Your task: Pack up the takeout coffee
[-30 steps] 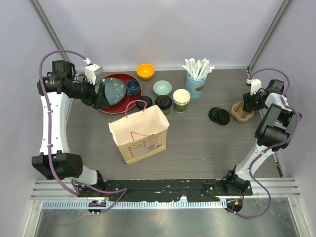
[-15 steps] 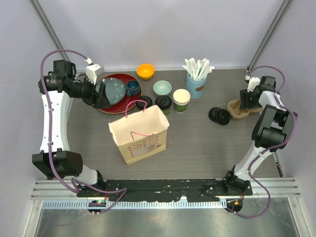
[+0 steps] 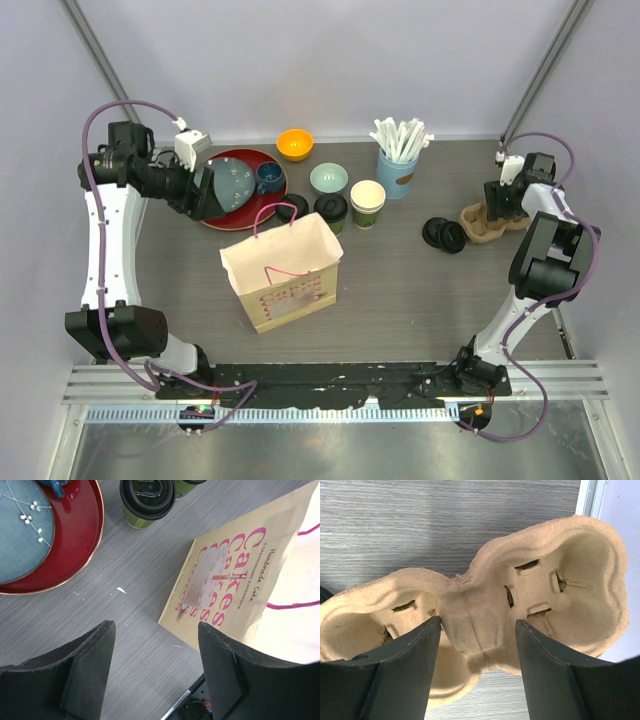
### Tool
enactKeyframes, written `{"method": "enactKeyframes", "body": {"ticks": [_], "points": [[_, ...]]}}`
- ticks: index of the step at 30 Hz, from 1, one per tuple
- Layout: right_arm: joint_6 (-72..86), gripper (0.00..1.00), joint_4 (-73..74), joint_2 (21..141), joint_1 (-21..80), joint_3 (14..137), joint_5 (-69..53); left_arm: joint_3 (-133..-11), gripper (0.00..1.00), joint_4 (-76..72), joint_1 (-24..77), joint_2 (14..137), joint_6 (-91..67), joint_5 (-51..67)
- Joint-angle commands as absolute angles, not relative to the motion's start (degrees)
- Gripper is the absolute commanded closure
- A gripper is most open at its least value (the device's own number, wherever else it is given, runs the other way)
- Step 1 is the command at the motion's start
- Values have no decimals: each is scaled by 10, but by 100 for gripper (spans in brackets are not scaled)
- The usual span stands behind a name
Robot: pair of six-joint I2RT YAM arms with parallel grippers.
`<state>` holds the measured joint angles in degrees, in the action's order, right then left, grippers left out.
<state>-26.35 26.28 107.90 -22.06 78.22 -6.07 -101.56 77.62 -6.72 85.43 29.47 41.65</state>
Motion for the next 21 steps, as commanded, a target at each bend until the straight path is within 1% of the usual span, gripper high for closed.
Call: {"method": "enactKeyframes", "body": {"ticks": [1, 2, 5, 14, 21], "points": [[-278, 37, 238, 1043, -218, 791, -67, -1034, 29, 826, -64, 846, 308, 431], [-279, 41, 241, 1046, -218, 794, -69, -1034, 29, 826, -64, 846, 308, 430], [-279, 50, 243, 1048, -217, 796, -71, -1034, 29, 830, -63, 846, 310, 430], [-278, 51, 237, 1027, -217, 797, -60, -1036, 29, 831, -63, 846, 312, 427], [-274, 47, 231, 1014, -217, 794, -65, -1035, 29, 834, -62, 846, 316, 426]]}}
